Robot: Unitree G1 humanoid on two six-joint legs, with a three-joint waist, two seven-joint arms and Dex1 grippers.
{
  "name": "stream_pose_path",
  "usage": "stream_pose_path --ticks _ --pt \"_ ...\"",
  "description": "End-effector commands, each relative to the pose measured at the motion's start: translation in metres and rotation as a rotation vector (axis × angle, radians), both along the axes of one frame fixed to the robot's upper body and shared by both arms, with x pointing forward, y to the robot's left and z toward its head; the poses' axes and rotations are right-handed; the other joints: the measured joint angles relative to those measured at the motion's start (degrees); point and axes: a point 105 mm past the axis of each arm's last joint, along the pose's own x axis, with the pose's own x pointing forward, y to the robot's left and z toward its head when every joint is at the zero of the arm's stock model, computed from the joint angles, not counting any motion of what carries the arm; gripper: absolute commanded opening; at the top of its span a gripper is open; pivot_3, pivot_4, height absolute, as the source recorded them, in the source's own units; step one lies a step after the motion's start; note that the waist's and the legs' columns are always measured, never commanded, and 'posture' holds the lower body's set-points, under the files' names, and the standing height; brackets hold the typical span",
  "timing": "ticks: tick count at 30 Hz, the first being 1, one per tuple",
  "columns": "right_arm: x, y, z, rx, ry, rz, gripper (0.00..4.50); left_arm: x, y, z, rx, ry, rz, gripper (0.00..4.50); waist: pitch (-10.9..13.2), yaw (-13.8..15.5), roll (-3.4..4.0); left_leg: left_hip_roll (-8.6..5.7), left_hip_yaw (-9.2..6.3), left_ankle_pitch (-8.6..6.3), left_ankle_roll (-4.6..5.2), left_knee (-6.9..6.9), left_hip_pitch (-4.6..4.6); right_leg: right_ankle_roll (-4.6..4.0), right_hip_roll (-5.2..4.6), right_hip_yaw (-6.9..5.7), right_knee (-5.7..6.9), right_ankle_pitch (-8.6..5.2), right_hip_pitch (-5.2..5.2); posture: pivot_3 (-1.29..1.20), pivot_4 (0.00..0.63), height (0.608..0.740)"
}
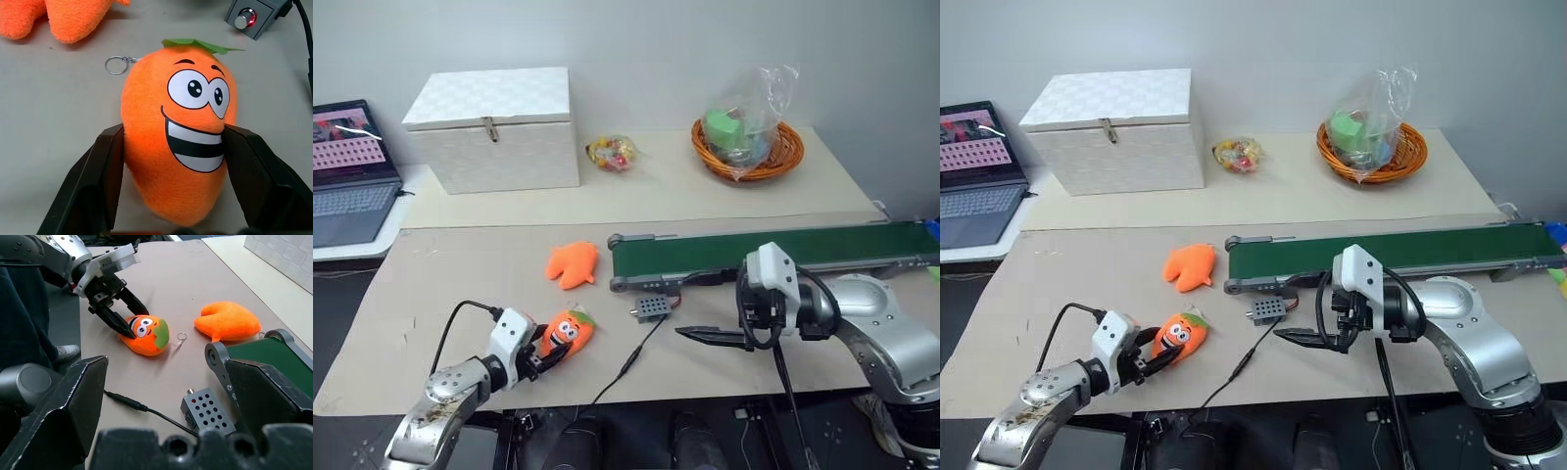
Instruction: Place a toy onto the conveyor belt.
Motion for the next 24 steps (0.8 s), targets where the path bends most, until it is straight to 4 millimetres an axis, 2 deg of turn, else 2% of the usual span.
stream_pose_path --ticks 1,18,21,24 --pt "-0.0016 -0.0006 0.0114 0.011 -0.045 -0.006 4.5 0.0024 0.0035 -0.0062 0.032 0.008 0.008 3.17 0.0 0.0 0.0 0.0 0.0 0.0 0.0 0.0 0.0 -0.01 0.0 0.0 0.0 0.01 0.0 0.0 0.15 0.74" --pt "0.0002 -0.0008 0.0127 0.014 -0.054 -0.024 4.5 0.0089 0.0003 -0.0057 0.02 0.004 0.009 3.17 0.0 -0.1 0.03 0.0 0.0 0.0 0.0 0.0 0.02 0.01 0.0 0.0 0.0 -0.01 0.01 0.0 0.15 0.74" --pt "0.0006 -0.0005 0.0125 0.014 -0.055 -0.025 4.5 0.0088 -0.0005 -0.006 0.011 0.008 0.004 2.49 0.0 -0.1 0.03 0.0 0.0 0.0 0.0 0.0 0.02 0.01 0.0 0.0 0.01 -0.01 0.01 0.0 0.15 0.74" --pt "0.0007 -0.0004 0.0124 0.015 -0.054 -0.026 4.5 0.0087 -0.0004 -0.006 0.012 0.009 0.005 1.44 0.0 -0.1 0.03 0.0 0.0 0.0 0.0 0.0 0.02 0.01 0.0 0.0 0.01 0.0 0.01 0.0 0.15 0.74"
